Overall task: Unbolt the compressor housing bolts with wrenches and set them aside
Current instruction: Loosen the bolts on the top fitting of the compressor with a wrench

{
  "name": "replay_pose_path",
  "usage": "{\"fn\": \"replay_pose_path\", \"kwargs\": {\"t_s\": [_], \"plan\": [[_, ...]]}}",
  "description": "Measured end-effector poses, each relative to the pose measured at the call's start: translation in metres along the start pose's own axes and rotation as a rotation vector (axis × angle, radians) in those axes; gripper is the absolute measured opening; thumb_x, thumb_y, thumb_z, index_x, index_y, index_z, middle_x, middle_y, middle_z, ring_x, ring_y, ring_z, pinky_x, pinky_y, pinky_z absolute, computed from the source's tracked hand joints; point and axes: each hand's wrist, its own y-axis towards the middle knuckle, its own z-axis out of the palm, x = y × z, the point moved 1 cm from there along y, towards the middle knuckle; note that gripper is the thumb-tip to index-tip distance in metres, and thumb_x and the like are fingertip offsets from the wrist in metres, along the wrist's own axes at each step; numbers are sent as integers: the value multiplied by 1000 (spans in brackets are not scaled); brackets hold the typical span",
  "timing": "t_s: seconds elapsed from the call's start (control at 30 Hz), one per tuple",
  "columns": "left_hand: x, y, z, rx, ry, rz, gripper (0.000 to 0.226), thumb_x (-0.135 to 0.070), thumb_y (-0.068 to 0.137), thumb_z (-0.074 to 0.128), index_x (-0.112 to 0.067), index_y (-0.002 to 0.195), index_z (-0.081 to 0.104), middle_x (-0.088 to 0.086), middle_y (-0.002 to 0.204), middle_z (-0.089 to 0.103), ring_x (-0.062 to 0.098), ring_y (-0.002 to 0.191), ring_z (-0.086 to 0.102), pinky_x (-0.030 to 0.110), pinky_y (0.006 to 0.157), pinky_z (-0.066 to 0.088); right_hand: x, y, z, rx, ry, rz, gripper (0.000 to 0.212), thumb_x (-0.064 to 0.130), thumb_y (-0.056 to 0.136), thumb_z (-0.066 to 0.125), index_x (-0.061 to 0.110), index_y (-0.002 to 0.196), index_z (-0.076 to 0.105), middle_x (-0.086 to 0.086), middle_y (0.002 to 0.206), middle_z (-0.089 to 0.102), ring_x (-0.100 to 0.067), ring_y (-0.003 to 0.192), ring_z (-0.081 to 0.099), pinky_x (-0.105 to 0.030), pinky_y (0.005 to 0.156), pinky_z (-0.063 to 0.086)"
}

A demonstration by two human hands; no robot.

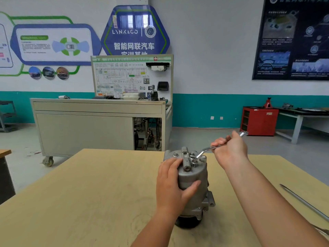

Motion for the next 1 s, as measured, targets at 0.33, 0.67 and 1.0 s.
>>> {"fn": "replay_pose_path", "kwargs": {"t_s": [0.33, 0.67, 1.0], "plan": [[-3, 1, -2, 19, -8, -22, 67, -50, 70, 63, -5, 120, 60, -6, 119, 47, 8, 113, 39, 19, 100, 31, -1, 14, 10, 82, -70, -37, 47, 50, 98, 31, 18, 65, 34, 4, 55, 25, -8, 35, 24, -16, 36, 21], [-4, 1, -2, 20, 13, -26, 68, -51, 70, 62, -5, 120, 60, 4, 119, 56, 10, 113, 40, 20, 100, 32, -24, 34, 30, 92, -883, -273, 34, 37, 97, 47, 9, 77, 50, -1, 59, 45, -12, 47, 45, -20, 37, 41], [1, -1, 2, -35, -9, 19, 65, -48, 71, 66, -6, 120, 59, -4, 124, 50, 13, 116, 42, 27, 100, 36, -73, 13, 87, 739, -2087, -654, 23, 22, 88, 55, 8, 100, 68, -10, 85, 70, -20, 74, 66, -31, 66, 51]]}}
